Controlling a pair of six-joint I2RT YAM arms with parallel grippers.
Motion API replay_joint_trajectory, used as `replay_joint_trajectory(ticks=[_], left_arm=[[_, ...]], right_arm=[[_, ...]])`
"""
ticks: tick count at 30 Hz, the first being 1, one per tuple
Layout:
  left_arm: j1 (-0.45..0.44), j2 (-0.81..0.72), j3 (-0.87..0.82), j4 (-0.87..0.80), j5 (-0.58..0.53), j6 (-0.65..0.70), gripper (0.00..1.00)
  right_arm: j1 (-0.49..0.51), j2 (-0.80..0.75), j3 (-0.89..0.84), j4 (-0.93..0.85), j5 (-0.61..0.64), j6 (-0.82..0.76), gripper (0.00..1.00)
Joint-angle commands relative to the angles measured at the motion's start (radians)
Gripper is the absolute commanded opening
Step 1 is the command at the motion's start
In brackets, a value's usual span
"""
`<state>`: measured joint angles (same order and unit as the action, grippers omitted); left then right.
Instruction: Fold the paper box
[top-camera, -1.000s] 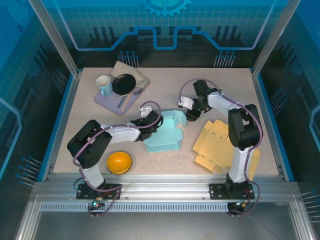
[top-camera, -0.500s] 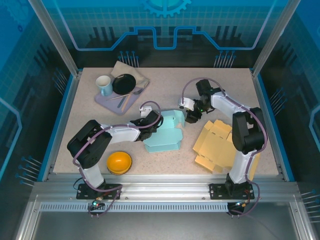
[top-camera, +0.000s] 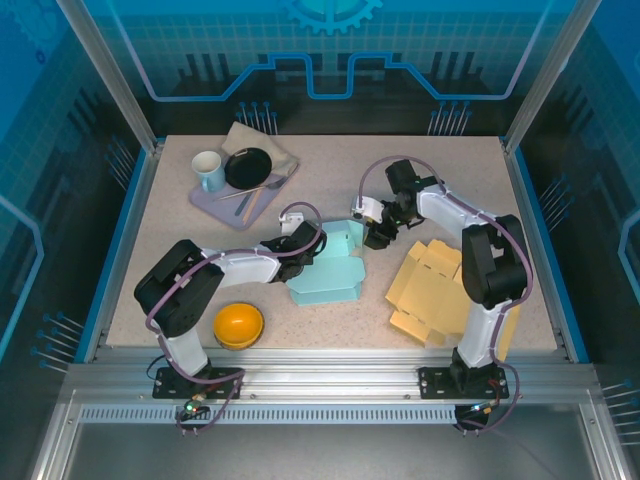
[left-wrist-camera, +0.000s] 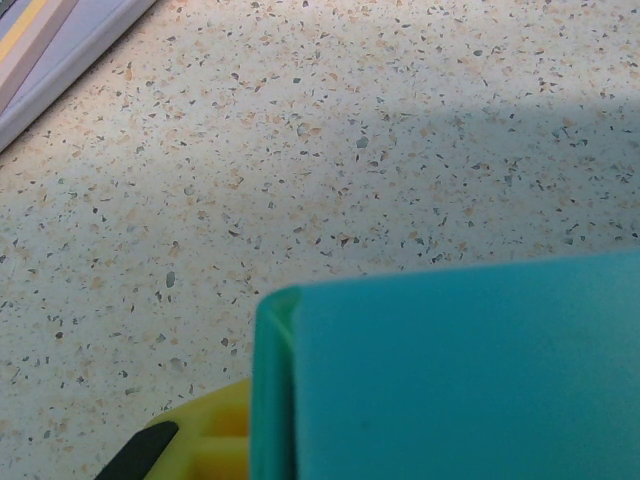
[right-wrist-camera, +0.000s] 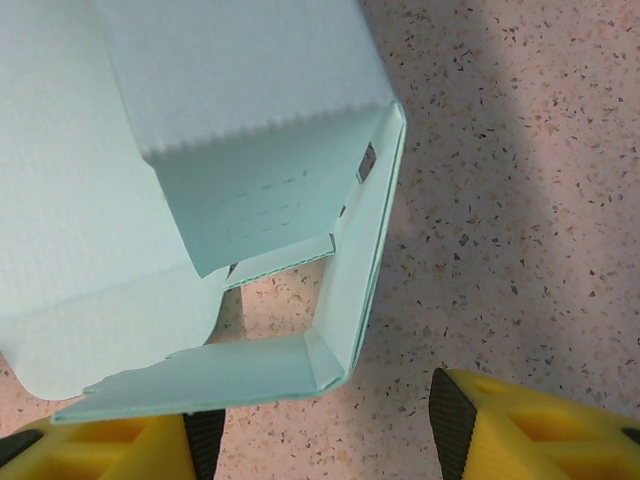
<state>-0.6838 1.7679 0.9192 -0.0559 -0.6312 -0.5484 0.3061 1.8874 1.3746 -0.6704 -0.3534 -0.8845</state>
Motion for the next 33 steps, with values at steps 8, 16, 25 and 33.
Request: replay_joint_trajectory(ticks=[8,16,25,33], left_arm=[[-0.007,-0.005,-0.02,-0.049,0.05,0.018,0.13],[-0.007,-0.012,-0.023,-0.034,0.061,0.038,0.13],[-0.008,0.002,0.001,-0.067,0.042,0.019,0.13],[-0.007,0.019,0.023,-0.103,0.023,-0.001,0.13]], right_arm=[[0.037,0.036,0.033,0.045,-0.061,0.112,0.58],[0.057,0.052,0.037,0.089,-0.058,0.174,0.55],[0.072,0.03,0.008,0.084,-0.062,0.203,0.53],[0.073,-0.002,-0.026,0.025,-0.123,0.142,0.53]])
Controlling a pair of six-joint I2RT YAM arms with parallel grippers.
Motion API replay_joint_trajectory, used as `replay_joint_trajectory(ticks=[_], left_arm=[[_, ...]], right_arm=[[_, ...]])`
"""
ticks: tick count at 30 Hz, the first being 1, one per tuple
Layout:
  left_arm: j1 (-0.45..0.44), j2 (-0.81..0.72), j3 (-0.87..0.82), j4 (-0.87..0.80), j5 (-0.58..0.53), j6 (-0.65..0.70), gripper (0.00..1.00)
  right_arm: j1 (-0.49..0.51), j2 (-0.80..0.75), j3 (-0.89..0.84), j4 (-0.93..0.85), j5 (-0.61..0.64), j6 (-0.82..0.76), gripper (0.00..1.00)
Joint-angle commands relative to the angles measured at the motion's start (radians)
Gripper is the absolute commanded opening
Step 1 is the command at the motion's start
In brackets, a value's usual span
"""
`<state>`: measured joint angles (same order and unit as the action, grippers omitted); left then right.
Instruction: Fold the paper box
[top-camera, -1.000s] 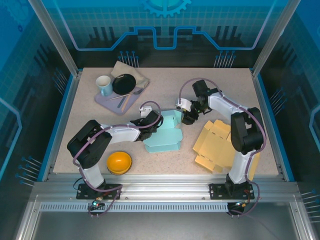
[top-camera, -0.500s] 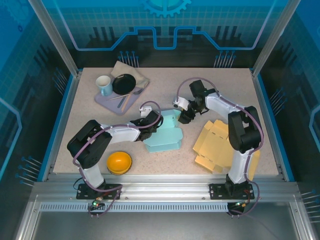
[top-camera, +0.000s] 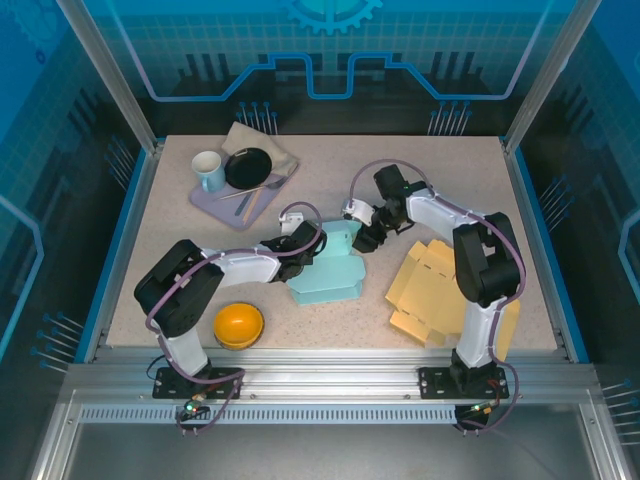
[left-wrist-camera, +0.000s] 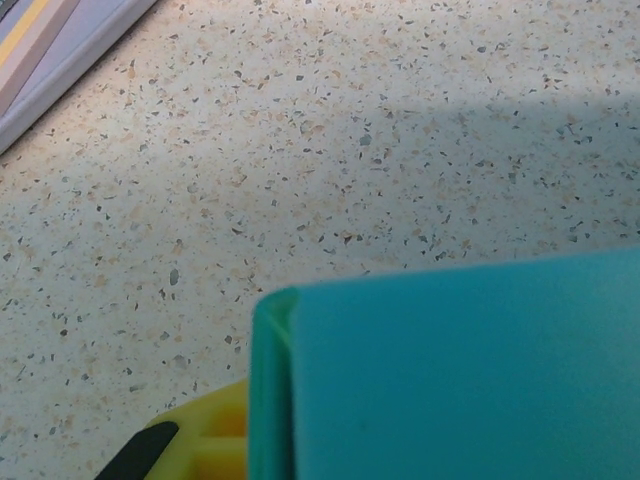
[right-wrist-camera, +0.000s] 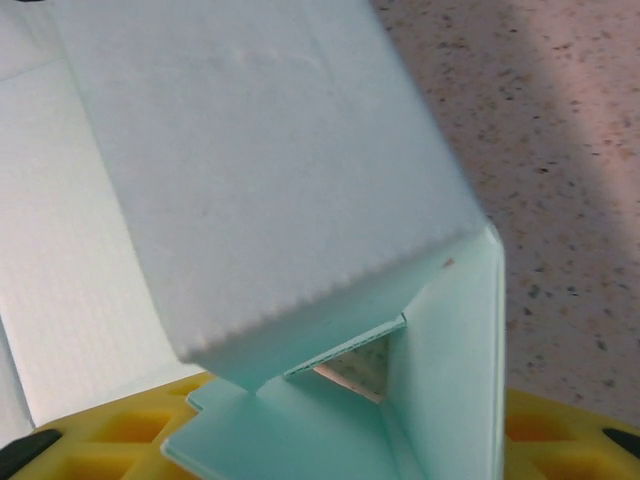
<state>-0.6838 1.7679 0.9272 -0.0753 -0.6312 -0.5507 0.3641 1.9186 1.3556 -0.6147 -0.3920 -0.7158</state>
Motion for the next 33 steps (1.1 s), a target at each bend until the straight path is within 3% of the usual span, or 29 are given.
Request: replay_joint_trajectory(ticks=[1,8,16,19,25,30,33], left_arm=[[-0.007,0.023,0.019,-0.094,0.016,-0.007,0.14],[-0.008,0.038,0.031,-0.12,0.009,-0.048,0.13],[-0.006,0.035,0.033,-0.125,0.01,-0.053,0.13],[-0.006,0.037,0.035,-0.126,0.014,-0.06,0.13],[-0.007,0.043,0.045,-0.142,0.017,-0.085,0.13],[-0.008,0.054,0.06,-0.158,0.017,-0.1,0.13],[-0.008,0.053,0.068,-0.165,0.018,-0.101,0.13]], right_arm=[[0.015,-0.036,-0.008,-0.037,-0.096,-0.025,0.53],[0.018,-0.06,-0.022,-0.009,-0.086,0.053,0.5],[0.016,-0.078,-0.056,-0.026,-0.117,0.027,0.49],[0.018,-0.077,-0.054,0.016,-0.094,0.118,0.42],[0.025,-0.102,-0.085,0.113,-0.022,0.24,0.39],[0.036,-0.114,-0.093,0.158,-0.06,0.365,0.38],[0.06,-0.111,-0.093,0.167,-0.021,0.399,0.38]])
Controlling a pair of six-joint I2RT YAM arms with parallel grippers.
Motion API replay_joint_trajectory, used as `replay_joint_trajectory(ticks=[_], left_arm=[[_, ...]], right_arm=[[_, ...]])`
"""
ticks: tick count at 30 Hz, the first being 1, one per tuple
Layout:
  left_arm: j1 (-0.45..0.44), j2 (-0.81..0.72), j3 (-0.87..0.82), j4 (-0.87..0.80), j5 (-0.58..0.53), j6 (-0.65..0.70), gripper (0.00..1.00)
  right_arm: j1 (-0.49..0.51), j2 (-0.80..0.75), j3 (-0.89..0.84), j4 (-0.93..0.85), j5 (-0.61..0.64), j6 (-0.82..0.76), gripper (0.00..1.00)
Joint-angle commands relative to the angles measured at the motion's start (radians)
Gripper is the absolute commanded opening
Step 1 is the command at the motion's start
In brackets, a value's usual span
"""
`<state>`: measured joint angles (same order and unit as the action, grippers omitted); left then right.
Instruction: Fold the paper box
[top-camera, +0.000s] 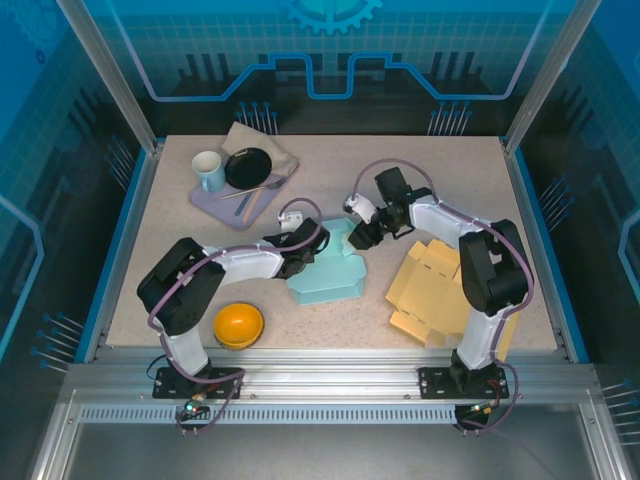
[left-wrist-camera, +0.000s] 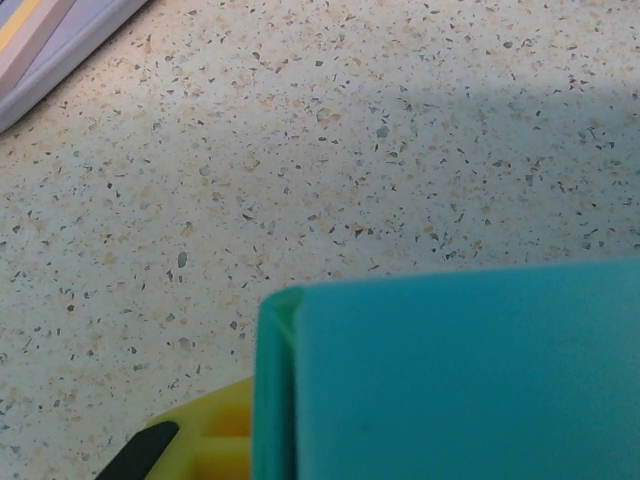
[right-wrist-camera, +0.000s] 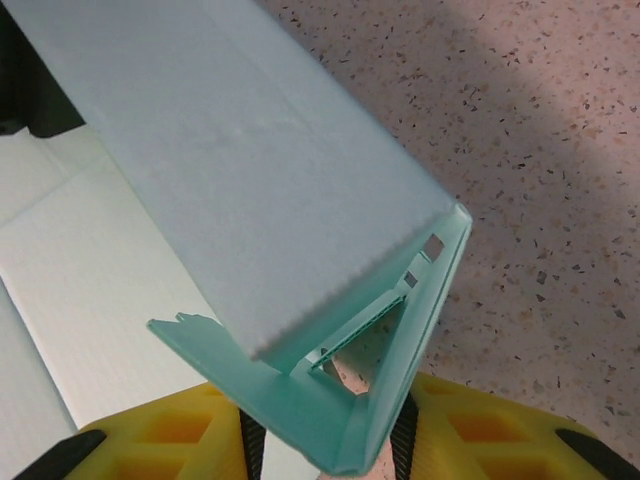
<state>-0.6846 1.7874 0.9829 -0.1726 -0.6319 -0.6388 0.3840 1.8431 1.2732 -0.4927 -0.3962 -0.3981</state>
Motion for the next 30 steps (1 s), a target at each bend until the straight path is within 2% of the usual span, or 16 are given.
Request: replay_joint_trajectory(ticks=[1,4,6,15,21,25,30], left_arm=[[-0.006,0.035,0.013,-0.07,0.017,-0.013,0.13],[-0.007,0.031,0.013,-0.073,0.016,-0.016,0.13],[-0.007,0.032,0.011,-0.073,0.015,-0.019,0.13],[-0.006,0.026,0.012,-0.074,0.029,-0.032,0.13],[-0.007,0.011,0.023,-0.087,0.073,-0.039,0.14],[-0.006,-0.013,0.03,-0.105,0.112,-0.047,0.13],[-0.005,-0.052,0.031,-0.123,0.163,-0.051,0.14]], right_arm=[[0.048,-0.033,-0.011,0.046,0.009,0.09,0.38],[0.057,-0.031,-0.015,0.057,0.062,0.137,0.39],[0.061,-0.035,-0.023,0.075,0.092,0.196,0.44],[0.105,-0.032,-0.099,0.209,0.15,0.379,0.44],[0.132,-0.061,-0.192,0.391,0.187,0.465,0.43],[0.143,-0.105,-0.276,0.547,0.282,0.479,0.42],[0.152,-0.117,-0.321,0.644,0.453,0.485,0.41]])
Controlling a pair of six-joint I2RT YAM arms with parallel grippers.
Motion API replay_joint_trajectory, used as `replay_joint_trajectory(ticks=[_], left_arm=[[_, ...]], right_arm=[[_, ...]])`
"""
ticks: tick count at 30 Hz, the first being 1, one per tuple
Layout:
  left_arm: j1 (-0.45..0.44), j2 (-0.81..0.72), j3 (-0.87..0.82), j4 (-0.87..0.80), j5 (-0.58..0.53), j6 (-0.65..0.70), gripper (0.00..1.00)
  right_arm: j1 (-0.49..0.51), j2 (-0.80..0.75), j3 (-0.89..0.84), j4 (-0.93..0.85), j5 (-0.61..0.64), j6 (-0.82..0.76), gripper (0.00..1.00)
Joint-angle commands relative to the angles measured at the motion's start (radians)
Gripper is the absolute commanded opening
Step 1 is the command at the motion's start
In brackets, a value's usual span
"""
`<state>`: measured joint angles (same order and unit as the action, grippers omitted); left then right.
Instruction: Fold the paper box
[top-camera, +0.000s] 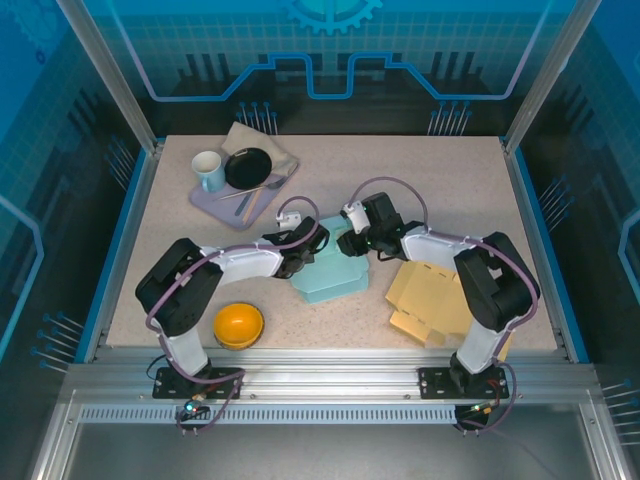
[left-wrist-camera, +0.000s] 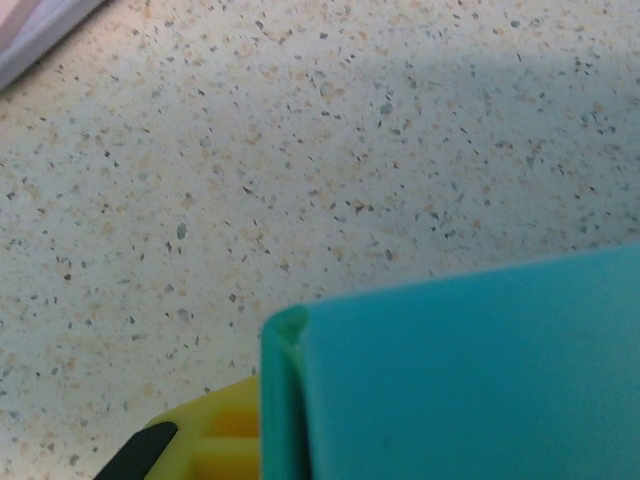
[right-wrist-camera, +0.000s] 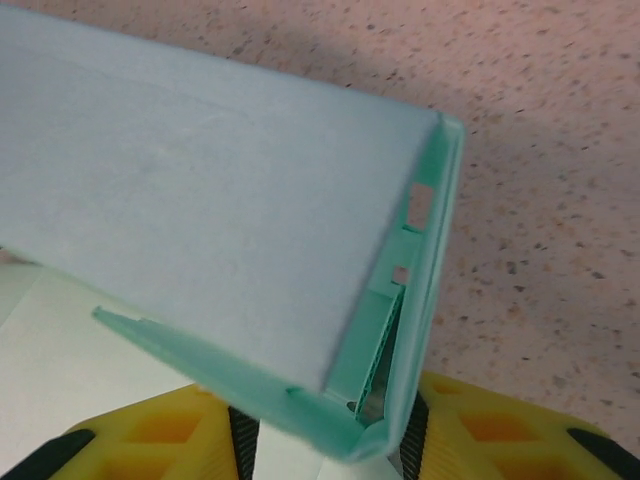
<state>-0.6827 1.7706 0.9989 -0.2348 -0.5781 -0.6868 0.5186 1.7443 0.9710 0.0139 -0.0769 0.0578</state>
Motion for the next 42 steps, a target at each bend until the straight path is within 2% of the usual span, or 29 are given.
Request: replay_joint_trajectory(ticks=[1,6,11,17,20,24,28,30,35,39,42], left_arm=[[-0.008,-0.041,0.015,-0.065,0.116,-0.003,0.14],[-0.007,-0.063,0.018,-0.09,0.128,0.004,0.14],[0.003,-0.075,0.021,-0.103,0.146,0.011,0.15],[0.012,-0.072,0.027,-0.103,0.19,0.01,0.15],[0.014,-0.066,0.039,-0.105,0.22,0.01,0.15],[0.019,-0.065,0.048,-0.107,0.246,0.011,0.15],[0.037,-0.068,0.045,-0.118,0.261,0.006,0.15],[0.044,-0.071,0.045,-0.129,0.256,-0.001,0.15],[0.051,-0.062,0.062,-0.172,0.213,-0.033,0.15],[0.054,-0.06,0.07,-0.186,0.191,-0.044,0.15],[0.059,-0.059,0.073,-0.199,0.179,-0.046,0.15]], right_arm=[[0.019,-0.019,-0.028,0.158,0.165,0.038,0.4],[0.023,-0.02,-0.061,0.25,0.245,0.048,0.36],[0.021,0.014,-0.036,0.304,0.169,-0.029,0.41],[0.015,0.052,0.005,0.292,0.204,-0.026,0.38],[0.014,0.081,0.055,0.235,0.228,-0.006,0.34],[0.012,0.088,0.058,0.25,0.184,-0.002,0.17],[-0.007,0.095,0.07,0.266,0.128,0.012,0.17],[-0.004,0.096,0.089,0.209,0.206,0.024,0.17],[0.062,0.134,0.197,-0.007,0.562,-0.002,0.22],[0.054,0.132,0.21,-0.101,0.733,0.092,0.22],[0.041,0.121,0.214,-0.149,0.817,0.134,0.22]])
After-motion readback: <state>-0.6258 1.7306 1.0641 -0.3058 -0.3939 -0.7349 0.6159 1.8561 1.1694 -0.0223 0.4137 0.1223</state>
